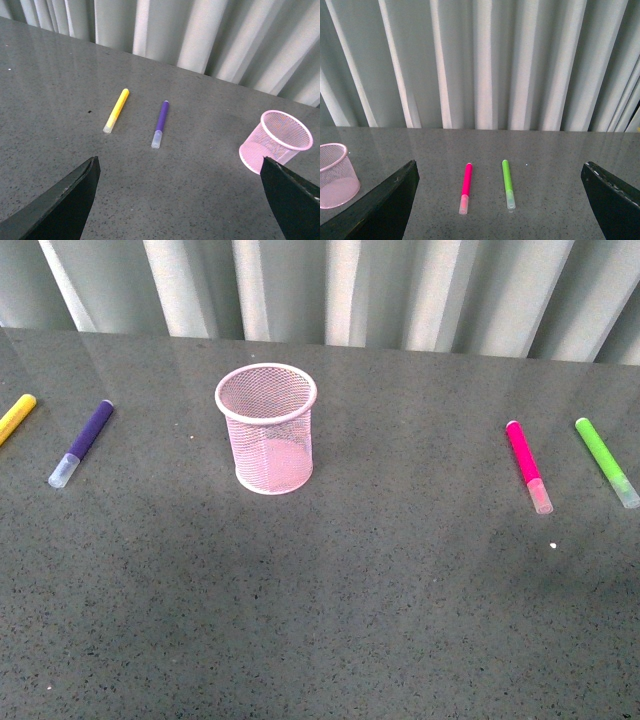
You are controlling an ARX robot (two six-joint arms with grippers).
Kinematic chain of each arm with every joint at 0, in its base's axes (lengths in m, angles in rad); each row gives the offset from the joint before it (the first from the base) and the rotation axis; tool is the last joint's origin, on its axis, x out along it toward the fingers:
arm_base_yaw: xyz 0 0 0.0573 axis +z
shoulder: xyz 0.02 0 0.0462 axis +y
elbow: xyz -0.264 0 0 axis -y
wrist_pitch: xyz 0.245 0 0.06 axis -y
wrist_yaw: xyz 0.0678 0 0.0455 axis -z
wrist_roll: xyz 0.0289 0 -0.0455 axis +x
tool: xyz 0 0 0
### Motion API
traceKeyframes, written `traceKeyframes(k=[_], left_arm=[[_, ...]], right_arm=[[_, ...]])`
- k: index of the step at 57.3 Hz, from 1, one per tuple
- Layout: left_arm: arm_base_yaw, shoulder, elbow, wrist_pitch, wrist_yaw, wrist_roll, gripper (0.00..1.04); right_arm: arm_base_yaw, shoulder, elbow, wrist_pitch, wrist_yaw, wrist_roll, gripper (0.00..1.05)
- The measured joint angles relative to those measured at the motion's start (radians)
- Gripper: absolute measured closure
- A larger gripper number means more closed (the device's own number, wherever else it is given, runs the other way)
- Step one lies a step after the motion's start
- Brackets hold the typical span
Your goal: Insert purple and pink pens into pink cup
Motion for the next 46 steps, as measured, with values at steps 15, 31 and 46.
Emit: traceKeyframes(k=[15, 31, 46], left_arm=[[0.076, 0.591, 0.253, 0.124, 0.160, 0.031, 0.07], [0.082, 0.999, 0.519, 0.052, 0.171, 0.076, 0.07], [0.082, 1.270, 0.786, -0.045, 0.155, 0.045, 0.07]], right_arm=[[0.000, 0.000, 0.000, 0.000, 0.000, 0.000, 0.07], [0.000, 0.000, 0.000, 0.000, 0.000, 0.000, 0.07], [0.000, 0.000, 0.000, 0.000, 0.000, 0.000, 0.07]])
